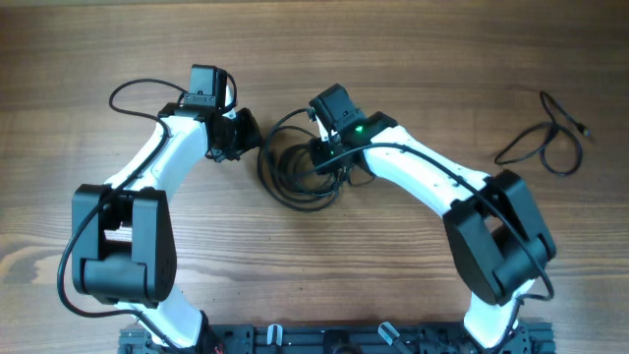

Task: Untangle cables

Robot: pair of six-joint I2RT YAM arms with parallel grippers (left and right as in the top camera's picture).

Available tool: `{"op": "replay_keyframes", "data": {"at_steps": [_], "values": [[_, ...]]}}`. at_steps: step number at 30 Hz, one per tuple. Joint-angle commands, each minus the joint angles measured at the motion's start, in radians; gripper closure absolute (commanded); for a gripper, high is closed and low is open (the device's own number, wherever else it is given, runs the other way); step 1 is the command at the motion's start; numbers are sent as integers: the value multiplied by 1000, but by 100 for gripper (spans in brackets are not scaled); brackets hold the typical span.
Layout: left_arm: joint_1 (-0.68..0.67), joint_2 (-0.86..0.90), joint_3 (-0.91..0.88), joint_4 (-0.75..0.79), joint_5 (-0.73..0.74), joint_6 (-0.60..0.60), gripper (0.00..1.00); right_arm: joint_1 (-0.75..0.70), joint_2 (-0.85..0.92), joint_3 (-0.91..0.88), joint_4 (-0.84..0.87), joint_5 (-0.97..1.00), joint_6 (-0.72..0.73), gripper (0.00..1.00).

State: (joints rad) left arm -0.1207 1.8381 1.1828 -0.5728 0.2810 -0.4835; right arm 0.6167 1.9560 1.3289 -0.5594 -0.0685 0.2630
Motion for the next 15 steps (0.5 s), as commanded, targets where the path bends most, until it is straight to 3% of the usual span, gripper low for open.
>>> {"op": "replay_keyframes", "data": {"at_steps": [1, 15], "values": [[-1, -10, 14, 0, -10, 5, 68, 3, 25, -9, 5, 16, 3, 88], [-1, -10, 14, 0, -10, 5, 66, 4, 50, -9, 1, 16, 2, 78]]}}
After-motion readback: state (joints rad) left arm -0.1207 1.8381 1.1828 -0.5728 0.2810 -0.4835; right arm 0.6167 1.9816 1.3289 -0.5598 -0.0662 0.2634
